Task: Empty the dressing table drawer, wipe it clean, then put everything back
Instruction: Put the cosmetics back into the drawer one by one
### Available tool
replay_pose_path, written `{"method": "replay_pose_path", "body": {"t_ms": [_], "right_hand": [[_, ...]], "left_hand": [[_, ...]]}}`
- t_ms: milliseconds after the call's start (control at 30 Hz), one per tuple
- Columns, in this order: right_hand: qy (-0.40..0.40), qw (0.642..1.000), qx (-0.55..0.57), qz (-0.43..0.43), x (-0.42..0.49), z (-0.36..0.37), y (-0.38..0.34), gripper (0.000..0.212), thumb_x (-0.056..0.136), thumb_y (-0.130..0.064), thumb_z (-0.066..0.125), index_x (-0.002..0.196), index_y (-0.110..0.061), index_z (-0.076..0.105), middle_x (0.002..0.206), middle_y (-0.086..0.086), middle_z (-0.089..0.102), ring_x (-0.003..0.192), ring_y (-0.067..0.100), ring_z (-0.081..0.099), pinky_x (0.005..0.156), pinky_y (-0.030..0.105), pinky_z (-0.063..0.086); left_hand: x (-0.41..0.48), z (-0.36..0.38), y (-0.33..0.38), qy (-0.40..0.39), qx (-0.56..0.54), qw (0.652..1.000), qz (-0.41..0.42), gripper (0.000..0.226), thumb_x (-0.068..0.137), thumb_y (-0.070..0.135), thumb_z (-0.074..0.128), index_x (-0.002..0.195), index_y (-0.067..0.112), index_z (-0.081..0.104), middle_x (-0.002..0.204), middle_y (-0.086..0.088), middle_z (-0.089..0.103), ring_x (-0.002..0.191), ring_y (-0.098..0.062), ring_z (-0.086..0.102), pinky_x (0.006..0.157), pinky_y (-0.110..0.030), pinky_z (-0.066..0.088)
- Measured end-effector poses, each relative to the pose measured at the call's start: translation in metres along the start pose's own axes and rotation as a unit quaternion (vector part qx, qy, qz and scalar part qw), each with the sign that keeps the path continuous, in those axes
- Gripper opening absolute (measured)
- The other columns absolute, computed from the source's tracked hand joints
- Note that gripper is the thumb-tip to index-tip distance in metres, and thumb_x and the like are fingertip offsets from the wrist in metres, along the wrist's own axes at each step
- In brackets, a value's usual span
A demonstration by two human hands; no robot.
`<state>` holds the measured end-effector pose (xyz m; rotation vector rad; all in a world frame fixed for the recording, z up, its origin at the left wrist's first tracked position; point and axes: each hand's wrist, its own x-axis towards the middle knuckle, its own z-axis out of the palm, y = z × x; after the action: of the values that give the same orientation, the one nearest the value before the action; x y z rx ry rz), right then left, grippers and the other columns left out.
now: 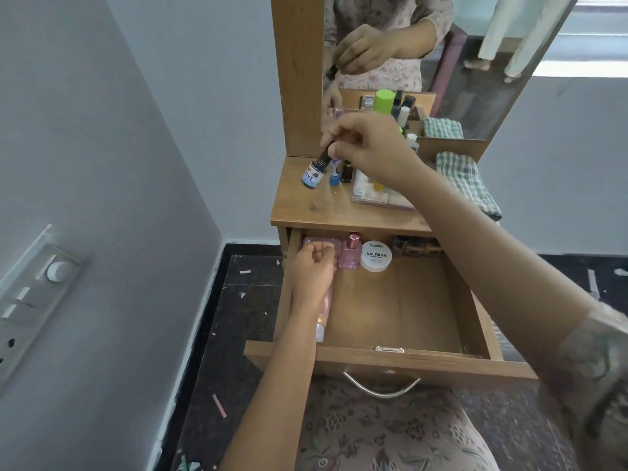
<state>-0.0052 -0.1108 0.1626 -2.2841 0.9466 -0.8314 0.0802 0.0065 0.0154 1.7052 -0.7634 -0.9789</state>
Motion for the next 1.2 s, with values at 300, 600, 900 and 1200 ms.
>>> {"method": "replay_pose_path", "body": {"t_ms": [300, 600, 900, 1200], "right_hand": [[-0.020, 0.978, 0.174, 0.110, -0.072, -0.008, 0.010, 0.012, 0.089, 0.004, 0.059, 0.097, -0.002, 0.065, 0.093, 0.008, 0.067, 0.080, 0.014, 0.065, 0.076, 0.022, 0.055], [0.005, 0.980, 0.148, 0.134, -0.093, -0.011, 0.021, 0.016, 0.087, -0.001, 0.064, 0.097, -0.013, 0.069, 0.095, 0.005, 0.070, 0.082, 0.021, 0.069, 0.081, 0.030, 0.058], [0.061, 0.969, 0.148, 0.190, -0.120, 0.002, 0.028, 0.017, 0.081, -0.014, 0.074, 0.097, -0.019, 0.071, 0.080, 0.001, 0.072, 0.069, 0.007, 0.066, 0.073, 0.027, 0.055], [0.097, 0.912, 0.207, 0.340, -0.155, 0.013, 0.052, 0.015, 0.078, -0.002, 0.075, 0.088, -0.013, 0.071, 0.084, 0.013, 0.069, 0.083, 0.029, 0.071, 0.073, 0.037, 0.060]], "left_hand": [[-0.010, -0.003, 0.024, -0.192, -0.310, 0.929, -0.067, 0.054, 0.101, 0.045, 0.029, 0.098, 0.009, 0.069, 0.079, -0.004, 0.074, 0.067, -0.009, 0.070, 0.061, -0.020, 0.057], [-0.017, -0.003, 0.027, -0.252, -0.308, 0.917, -0.019, 0.037, 0.100, 0.024, 0.042, 0.117, -0.006, 0.056, 0.083, -0.010, 0.074, 0.069, -0.010, 0.070, 0.067, -0.020, 0.058], [-0.016, 0.001, 0.023, -0.332, -0.248, 0.909, -0.041, 0.031, 0.101, 0.020, 0.040, 0.114, 0.001, 0.061, 0.097, -0.014, 0.073, 0.085, -0.016, 0.072, 0.077, -0.026, 0.058], [-0.017, 0.006, 0.017, -0.259, -0.083, 0.961, -0.049, 0.034, 0.102, 0.024, 0.041, 0.103, 0.001, 0.067, 0.092, -0.015, 0.073, 0.077, -0.017, 0.072, 0.071, -0.025, 0.060]]}}
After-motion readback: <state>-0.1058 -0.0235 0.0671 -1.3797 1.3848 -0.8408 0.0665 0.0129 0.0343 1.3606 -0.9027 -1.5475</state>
